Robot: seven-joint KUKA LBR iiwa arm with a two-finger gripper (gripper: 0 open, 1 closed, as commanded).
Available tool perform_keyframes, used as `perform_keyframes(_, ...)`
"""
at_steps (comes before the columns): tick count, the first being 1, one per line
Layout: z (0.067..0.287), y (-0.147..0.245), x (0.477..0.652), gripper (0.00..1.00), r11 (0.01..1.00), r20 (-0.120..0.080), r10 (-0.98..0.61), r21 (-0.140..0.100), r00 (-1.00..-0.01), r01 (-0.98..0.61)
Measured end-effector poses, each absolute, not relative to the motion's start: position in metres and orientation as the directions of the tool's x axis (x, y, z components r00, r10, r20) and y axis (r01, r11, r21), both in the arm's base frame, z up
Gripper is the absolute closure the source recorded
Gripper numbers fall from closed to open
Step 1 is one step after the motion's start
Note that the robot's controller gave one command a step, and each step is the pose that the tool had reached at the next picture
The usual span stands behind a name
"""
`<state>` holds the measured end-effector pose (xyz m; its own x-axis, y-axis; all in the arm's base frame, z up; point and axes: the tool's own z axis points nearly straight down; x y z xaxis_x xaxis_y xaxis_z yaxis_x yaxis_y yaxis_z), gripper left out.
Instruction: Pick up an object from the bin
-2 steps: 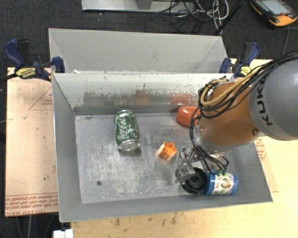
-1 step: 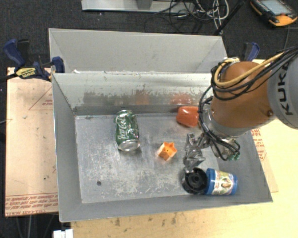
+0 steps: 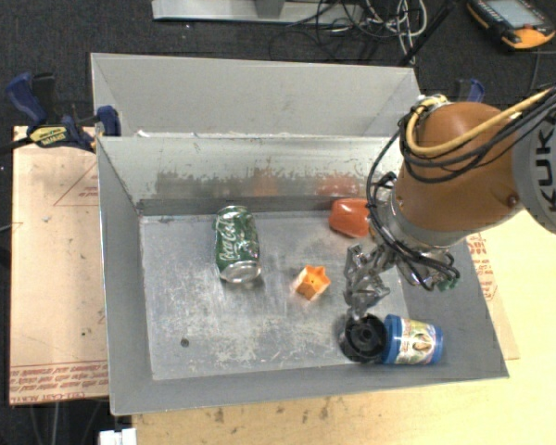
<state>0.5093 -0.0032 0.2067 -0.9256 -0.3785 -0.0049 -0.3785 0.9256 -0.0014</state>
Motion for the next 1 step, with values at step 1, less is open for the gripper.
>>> perform_keyframes(1, 0.1986, 0.001, 0.5055, 1.0, 0.833, -0.004, -0.553, -0.001, -0.833, -0.553)
